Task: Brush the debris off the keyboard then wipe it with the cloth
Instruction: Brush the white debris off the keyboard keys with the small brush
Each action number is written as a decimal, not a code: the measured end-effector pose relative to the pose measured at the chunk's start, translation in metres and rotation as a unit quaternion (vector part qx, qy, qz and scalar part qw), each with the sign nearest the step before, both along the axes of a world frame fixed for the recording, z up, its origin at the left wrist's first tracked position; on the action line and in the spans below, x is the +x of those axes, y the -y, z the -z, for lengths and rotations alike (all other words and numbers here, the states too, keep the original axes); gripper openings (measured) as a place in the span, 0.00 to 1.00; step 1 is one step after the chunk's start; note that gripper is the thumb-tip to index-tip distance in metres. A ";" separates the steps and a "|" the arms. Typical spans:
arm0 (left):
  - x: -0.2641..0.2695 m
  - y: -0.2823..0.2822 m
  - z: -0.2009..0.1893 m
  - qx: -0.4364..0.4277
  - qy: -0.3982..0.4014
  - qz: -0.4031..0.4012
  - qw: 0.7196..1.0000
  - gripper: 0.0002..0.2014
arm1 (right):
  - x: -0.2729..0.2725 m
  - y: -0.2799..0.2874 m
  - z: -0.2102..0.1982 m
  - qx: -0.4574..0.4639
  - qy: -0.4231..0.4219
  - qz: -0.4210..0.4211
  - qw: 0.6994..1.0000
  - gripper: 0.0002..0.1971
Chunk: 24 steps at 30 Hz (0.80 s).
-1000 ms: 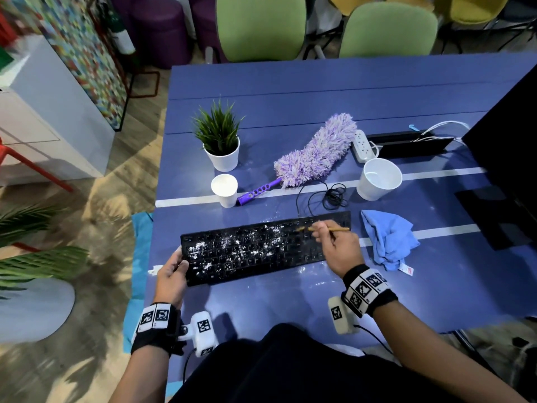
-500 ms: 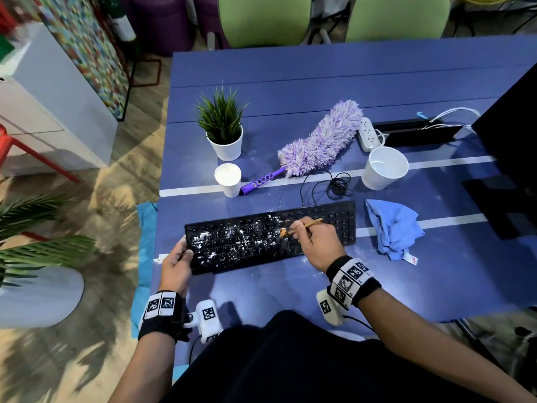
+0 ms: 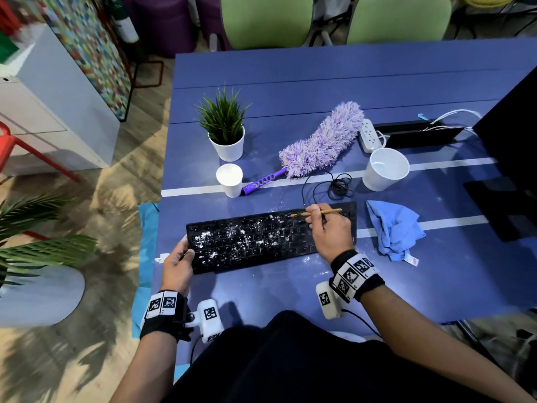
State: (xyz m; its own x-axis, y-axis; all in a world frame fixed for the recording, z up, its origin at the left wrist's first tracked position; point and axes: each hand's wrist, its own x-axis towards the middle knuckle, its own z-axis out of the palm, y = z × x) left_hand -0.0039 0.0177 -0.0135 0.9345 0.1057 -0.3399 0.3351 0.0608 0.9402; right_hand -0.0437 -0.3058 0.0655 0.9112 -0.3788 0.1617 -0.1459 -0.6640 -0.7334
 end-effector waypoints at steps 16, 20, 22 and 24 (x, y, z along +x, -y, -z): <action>0.000 0.000 0.000 -0.016 0.012 0.014 1.000 0.22 | 0.004 -0.007 -0.009 -0.020 -0.067 -0.101 0.992 0.16; 0.000 0.001 -0.002 -0.017 0.017 0.015 1.000 0.22 | 0.006 0.008 -0.007 -0.110 -0.101 -0.005 0.989 0.16; -0.001 0.001 -0.002 -0.016 0.016 0.015 1.000 0.22 | 0.005 0.019 -0.006 -0.104 -0.085 0.012 0.991 0.17; -0.001 0.002 -0.003 -0.011 0.016 0.014 1.000 0.23 | 0.004 0.029 -0.006 -0.072 -0.067 0.013 0.995 0.21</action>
State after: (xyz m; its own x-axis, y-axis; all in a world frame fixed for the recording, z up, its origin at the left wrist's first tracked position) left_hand -0.0046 0.0159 -0.0103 0.9476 0.0715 -0.3114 0.3065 0.0716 0.9492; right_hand -0.0394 -0.3344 0.0718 0.9184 -0.3844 0.0934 -0.2549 -0.7557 -0.6033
